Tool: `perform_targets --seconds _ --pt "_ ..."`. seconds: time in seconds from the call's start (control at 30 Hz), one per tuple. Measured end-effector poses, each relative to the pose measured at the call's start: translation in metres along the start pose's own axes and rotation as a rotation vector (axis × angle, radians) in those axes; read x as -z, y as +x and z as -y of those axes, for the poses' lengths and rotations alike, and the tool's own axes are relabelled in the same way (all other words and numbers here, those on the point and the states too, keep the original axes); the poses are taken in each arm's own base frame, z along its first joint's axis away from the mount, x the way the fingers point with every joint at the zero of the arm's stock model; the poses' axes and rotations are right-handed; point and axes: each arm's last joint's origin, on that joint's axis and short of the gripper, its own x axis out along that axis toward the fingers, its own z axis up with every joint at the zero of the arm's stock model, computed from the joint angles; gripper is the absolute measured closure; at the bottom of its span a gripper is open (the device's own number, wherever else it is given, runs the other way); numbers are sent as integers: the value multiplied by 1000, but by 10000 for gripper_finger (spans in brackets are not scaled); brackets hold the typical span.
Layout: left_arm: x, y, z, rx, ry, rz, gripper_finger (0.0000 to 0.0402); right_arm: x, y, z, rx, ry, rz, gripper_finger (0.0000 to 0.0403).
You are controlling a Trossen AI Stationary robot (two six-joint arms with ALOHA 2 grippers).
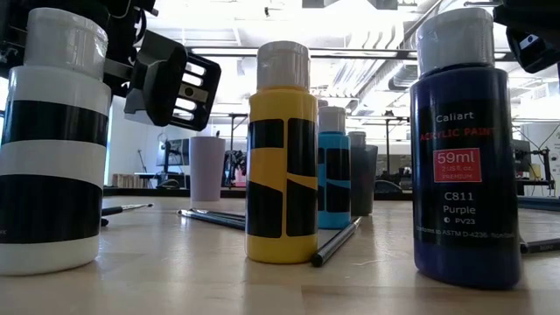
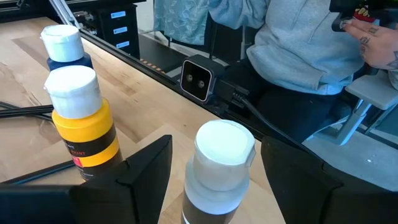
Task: Pick & Place Paint Supplies
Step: Put the white paint bottle into the black bin
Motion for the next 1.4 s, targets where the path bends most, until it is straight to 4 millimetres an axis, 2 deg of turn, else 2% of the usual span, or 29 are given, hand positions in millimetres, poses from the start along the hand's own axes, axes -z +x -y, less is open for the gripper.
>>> perform_targets --seconds 0.13,0.4,0.53,0.8,1.4 --pt "0 0 0 0 0 0 176 0 0 0 0 0 0 339" --pt "0 0 0 1 5 0 255 0 0 0 0 0 0 339" --pt "0 0 0 0 7 0 278 0 0 0 0 0 0 339" --pt "0 0 0 2 6 0 268 0 0 0 0 -1 0 339" --pt "-2 -1 -1 -12 -53 18 277 3 0 1 6 23 -16 339"
